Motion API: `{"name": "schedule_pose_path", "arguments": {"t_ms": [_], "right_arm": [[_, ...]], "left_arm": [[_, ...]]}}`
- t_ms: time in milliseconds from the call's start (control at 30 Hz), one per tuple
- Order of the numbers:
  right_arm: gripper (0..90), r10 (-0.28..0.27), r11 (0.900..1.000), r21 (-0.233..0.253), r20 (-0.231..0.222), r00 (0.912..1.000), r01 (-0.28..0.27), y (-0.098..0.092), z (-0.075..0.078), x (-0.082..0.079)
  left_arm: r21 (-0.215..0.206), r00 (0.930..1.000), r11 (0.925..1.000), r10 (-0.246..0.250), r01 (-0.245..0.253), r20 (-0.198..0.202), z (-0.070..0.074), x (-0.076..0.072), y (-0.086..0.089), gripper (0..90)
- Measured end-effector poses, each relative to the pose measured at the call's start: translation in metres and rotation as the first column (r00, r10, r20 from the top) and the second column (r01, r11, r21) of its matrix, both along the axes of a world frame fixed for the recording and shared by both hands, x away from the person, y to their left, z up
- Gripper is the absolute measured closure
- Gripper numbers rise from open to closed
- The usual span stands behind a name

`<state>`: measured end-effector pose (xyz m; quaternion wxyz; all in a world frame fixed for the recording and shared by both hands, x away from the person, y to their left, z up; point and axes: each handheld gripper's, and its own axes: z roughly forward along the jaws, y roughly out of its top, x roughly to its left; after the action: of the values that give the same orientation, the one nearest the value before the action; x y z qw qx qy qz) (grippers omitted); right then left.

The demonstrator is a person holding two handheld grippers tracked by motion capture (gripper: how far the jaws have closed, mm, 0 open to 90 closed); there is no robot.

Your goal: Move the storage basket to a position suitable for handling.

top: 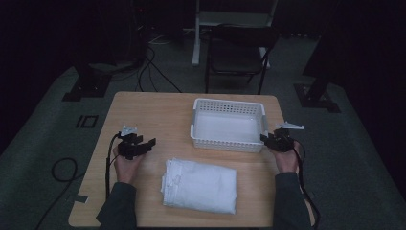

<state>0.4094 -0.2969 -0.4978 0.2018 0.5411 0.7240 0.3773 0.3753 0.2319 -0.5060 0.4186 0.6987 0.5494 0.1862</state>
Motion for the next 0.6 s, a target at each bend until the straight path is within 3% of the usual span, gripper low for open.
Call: {"name": "schedule_pose_path", "arguments": {"t_ms": [267, 600], "right_arm": [[62.4, 0.052, 0.999, -0.002, 0.001, 0.9986, -0.052, 0.018, 0.001, -0.002], [59.7, 0.108, 0.994, -0.012, 0.004, 0.9941, -0.108, 0.041, 0.001, -0.007]], "left_arm": [[0.024, 0.9993, 0.9996, -0.017, 0.016, 0.033, 0.006, -0.003, -0.01, 35.3], [0.043, 0.9976, 0.9978, -0.053, 0.051, 0.044, 0.008, -0.004, -0.025, 34.7]]}}
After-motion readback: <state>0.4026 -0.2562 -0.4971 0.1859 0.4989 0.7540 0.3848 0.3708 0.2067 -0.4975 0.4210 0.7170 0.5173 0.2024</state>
